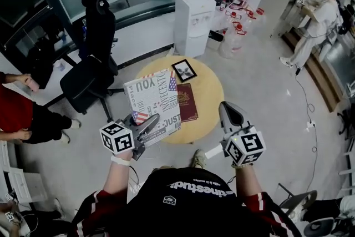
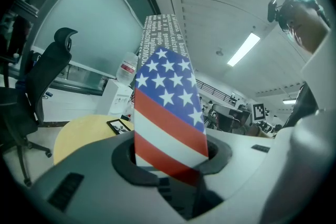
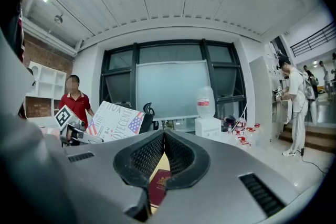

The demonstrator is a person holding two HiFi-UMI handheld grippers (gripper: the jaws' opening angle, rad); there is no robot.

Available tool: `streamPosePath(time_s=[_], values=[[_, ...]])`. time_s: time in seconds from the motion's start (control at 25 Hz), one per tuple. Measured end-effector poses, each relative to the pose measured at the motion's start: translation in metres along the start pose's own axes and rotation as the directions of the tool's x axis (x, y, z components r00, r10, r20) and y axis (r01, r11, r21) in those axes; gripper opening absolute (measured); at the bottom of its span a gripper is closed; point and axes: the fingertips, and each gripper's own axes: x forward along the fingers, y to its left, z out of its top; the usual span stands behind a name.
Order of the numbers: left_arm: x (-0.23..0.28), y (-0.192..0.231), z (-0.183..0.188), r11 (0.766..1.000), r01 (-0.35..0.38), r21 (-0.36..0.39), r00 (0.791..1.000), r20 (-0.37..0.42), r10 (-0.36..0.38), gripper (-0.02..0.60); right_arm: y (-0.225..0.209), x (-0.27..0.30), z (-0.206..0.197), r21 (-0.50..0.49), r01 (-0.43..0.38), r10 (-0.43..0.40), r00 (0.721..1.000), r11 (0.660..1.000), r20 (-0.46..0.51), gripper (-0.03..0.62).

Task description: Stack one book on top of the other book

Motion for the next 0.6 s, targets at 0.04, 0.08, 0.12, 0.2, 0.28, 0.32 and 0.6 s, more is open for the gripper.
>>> streamPosePath(time_s=[0.04, 0.08, 0.12, 0.2, 0.28, 0.32, 0.6], values=[[0.007, 0.0, 0.002, 1.0, -0.003, -0.004, 1.0, -0.006, 0.003, 0.169, -0.007, 0.001, 0.001, 0.003, -0.003, 0.003, 1.0, 1.0, -0.004, 0.029], [0.012, 0.001, 0.003, 1.0, -0.006, -0.009, 1.0, -0.011, 0.005, 0.169, -0.012, 0.003, 0.001, 0.006, -0.006, 0.006, 1.0, 1.0, -0.01, 0.029], [0.017, 0.002, 0.003, 1.0, -0.006, -0.015, 1.0, -0.015, 0.005, 0.169, -0.016, 0.004, 0.0, 0.006, -0.009, 0.009, 1.0, 1.0, -0.015, 0.029], [0.026, 0.006, 0.001, 0.999, -0.005, -0.033, 1.0, -0.023, 0.004, 0.169, -0.024, 0.007, -0.003, 0.004, -0.011, 0.011, 1.0, 1.0, -0.026, 0.029], [0.035, 0.01, -0.004, 0.998, -0.006, -0.057, 0.999, -0.04, 0.003, 0.169, -0.031, 0.009, -0.007, 0.007, -0.012, 0.012, 0.999, 1.0, -0.034, 0.029], [0.04, 0.012, -0.007, 0.998, -0.006, -0.069, 0.999, -0.051, 0.002, 0.169, -0.033, 0.009, -0.008, 0.01, -0.014, 0.014, 0.999, 1.0, -0.037, 0.029], [0.082, 0.024, -0.029, 0.983, 0.002, -0.184, 0.994, -0.108, -0.022, 0.169, -0.052, 0.01, -0.019, 0.027, -0.026, 0.027, 0.998, 0.999, -0.05, 0.029]])
